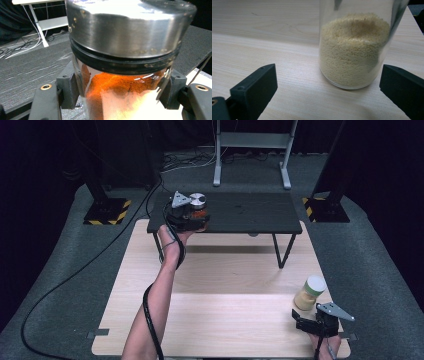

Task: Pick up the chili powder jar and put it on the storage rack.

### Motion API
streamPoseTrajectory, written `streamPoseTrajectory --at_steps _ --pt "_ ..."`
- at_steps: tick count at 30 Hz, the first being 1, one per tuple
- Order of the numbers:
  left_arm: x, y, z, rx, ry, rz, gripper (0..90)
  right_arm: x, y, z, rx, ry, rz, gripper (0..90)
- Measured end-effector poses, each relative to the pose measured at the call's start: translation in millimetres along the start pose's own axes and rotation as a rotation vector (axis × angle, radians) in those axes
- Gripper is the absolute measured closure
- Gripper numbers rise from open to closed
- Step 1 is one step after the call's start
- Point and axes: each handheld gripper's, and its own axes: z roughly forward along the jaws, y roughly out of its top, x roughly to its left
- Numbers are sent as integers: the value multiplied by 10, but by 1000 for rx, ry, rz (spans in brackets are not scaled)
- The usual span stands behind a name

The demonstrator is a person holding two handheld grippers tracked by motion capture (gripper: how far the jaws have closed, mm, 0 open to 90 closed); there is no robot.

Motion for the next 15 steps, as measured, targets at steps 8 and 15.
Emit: streamPoseTrajectory --at_steps 8,15 --pt "6 14 2 5 -2 0 316 1 5 3 3 0 -1 5" --pt "-34 26 -8 24 33 -25 190 2 5 4 3 0 -2 5"
